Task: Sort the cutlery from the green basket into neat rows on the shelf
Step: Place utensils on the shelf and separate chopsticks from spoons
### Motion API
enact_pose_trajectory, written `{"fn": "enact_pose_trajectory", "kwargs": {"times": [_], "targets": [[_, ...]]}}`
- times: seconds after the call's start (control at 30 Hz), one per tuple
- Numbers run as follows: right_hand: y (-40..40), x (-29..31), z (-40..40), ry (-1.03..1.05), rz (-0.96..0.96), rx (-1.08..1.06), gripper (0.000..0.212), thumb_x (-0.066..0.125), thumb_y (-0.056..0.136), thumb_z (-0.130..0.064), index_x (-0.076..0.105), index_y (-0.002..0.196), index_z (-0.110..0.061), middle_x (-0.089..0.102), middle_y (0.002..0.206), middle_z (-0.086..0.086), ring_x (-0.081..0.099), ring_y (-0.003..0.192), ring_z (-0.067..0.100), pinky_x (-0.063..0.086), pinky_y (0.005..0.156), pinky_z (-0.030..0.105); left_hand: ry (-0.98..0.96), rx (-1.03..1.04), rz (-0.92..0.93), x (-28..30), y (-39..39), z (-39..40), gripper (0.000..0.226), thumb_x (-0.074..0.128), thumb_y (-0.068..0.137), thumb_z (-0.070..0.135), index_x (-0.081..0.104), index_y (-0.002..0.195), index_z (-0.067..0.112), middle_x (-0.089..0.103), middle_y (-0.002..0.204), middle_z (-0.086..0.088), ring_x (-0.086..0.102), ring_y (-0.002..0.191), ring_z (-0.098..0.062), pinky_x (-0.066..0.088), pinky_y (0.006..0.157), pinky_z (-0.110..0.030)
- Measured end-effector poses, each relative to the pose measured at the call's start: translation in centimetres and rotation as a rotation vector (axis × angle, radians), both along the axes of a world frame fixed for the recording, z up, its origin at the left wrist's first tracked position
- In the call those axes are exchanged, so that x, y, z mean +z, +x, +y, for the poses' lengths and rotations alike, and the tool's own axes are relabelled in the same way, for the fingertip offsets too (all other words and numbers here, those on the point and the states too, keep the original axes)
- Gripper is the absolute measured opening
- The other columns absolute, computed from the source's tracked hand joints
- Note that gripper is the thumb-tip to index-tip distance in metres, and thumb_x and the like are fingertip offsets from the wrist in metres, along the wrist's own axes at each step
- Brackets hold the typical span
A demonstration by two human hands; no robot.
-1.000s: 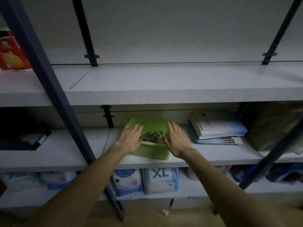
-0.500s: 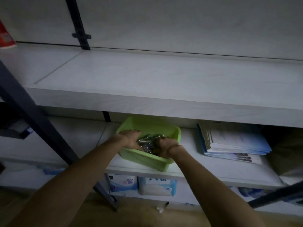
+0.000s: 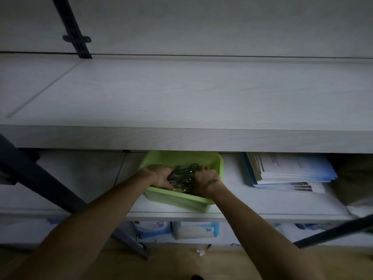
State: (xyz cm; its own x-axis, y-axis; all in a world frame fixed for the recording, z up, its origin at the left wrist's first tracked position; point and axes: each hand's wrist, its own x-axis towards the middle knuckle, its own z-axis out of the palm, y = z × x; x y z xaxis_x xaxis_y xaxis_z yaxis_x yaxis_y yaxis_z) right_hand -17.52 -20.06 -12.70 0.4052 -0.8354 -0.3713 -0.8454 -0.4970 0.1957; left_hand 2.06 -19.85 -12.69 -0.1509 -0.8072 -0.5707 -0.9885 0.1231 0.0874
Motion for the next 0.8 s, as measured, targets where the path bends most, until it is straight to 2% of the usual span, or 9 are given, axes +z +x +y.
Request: {"fn": "enact_pose_trajectory", "kwargs": {"times": [0.17,0.3,0.43,0.6,0.8], "targets": [[-0.1,-0.2,-0.1,0.017,-0.009,0.002,0.044,0.054,0.1,-0.037,0.054,0.133,-0.008,0.053,0.137,0.013,0.053,0.125,0.029,0.048,0.091,0.036,-0.002,-0.012,0.028,0.3,0.1,-0.2,0.048,0.076,0.084,0.047,0.059,0.122,0.022,0.064,0.11,0.002,0.061,0.095,-0.018,0.045,0.071,-0.029],[-0.5,-0.5,-0.4,0.01,0.018,0.014,0.033,0.054,0.1,-0.037,0.06,0.121,-0.012,0.064,0.119,0.007,0.063,0.108,0.024,0.051,0.081,0.034,-0.015,-0.019,0.076,-0.1,0.2,0.2,0.037,0.075,0.085,0.035,0.061,0.117,0.022,0.066,0.107,0.001,0.063,0.094,-0.018,0.046,0.066,-0.028],[-0.9,0.1,-0.5,0.012,-0.01,-0.003,0.023,0.052,0.099,-0.028,0.064,0.113,-0.014,0.065,0.117,0.006,0.063,0.108,0.023,0.052,0.084,0.033,-0.052,-0.007,0.11,-0.7,0.3,0.7,0.035,0.074,0.082,0.032,0.059,0.113,0.026,0.065,0.106,0.002,0.063,0.095,-0.019,0.052,0.074,-0.031],[-1.3,0.4,-0.7,0.057,-0.097,-0.026,0.019,0.051,0.1,-0.029,0.062,0.106,-0.014,0.07,0.108,0.005,0.067,0.094,0.021,0.056,0.083,0.033,-0.013,0.041,0.129,-1.1,0.0,0.8,0.04,0.071,0.087,0.026,0.052,0.122,0.021,0.06,0.11,-0.002,0.059,0.097,-0.019,0.047,0.072,-0.029],[-1.9,1.2,-1.2,0.06,-0.194,-0.007,0.03,0.059,0.095,-0.035,0.06,0.114,-0.012,0.066,0.116,0.009,0.063,0.107,0.026,0.047,0.088,0.033,-0.011,0.117,0.148,-0.3,0.2,0.3,0.037,0.068,0.086,0.031,0.058,0.12,0.02,0.064,0.112,-0.003,0.063,0.1,-0.023,0.054,0.083,-0.033]]}}
